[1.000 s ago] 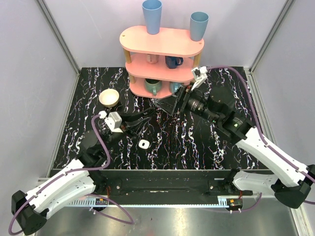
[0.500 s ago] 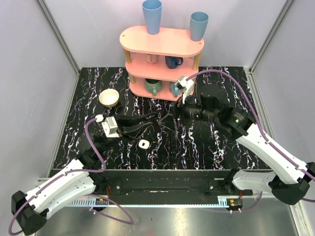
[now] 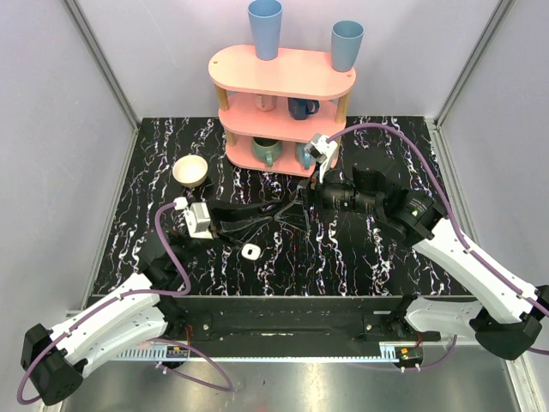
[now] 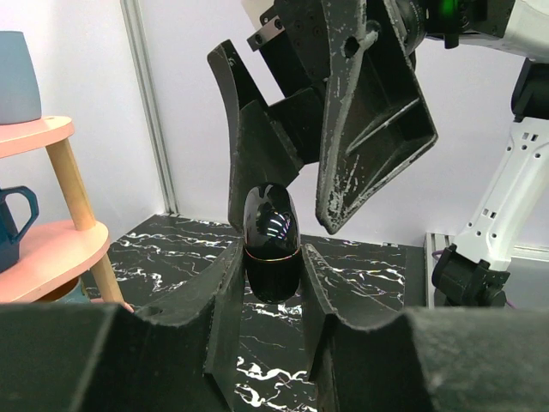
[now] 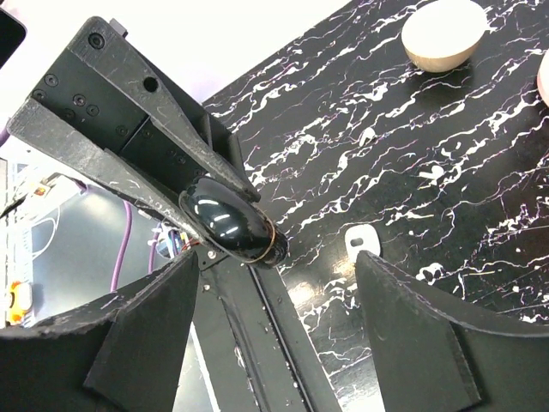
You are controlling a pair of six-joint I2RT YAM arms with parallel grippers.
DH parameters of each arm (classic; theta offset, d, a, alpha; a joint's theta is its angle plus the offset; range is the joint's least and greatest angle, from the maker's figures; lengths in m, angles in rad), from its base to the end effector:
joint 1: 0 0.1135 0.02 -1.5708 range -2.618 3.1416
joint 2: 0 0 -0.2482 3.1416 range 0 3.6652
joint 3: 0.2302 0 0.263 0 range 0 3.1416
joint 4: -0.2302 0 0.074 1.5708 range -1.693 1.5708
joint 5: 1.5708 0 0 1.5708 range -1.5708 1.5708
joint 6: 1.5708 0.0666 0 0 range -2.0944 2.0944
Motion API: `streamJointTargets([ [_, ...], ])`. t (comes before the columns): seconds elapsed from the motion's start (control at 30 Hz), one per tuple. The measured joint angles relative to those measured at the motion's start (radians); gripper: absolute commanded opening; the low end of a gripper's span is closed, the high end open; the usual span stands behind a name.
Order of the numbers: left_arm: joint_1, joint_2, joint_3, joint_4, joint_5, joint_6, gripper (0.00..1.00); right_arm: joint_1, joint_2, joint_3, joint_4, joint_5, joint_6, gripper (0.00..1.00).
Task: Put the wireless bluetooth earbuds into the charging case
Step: Open the charging case.
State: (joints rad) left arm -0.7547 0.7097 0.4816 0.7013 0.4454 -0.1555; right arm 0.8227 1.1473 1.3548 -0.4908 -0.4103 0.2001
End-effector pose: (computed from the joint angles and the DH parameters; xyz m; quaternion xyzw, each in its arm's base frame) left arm 0.1363 -0.1676 0.3369 0.3302 0.4305 -0.4692 0.6967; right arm 0.1750 0.2276 0.4135 -0.3562 0.7080 0.4297 0.4327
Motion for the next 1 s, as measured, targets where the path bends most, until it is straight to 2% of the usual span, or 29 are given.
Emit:
streamJointTargets([
  [1.0,0.001,0.006,0.012,-0.028,0.108,-0.011,0.00,0.000,-0.019,-0.024,0.107,0.095,0.043,0.79],
])
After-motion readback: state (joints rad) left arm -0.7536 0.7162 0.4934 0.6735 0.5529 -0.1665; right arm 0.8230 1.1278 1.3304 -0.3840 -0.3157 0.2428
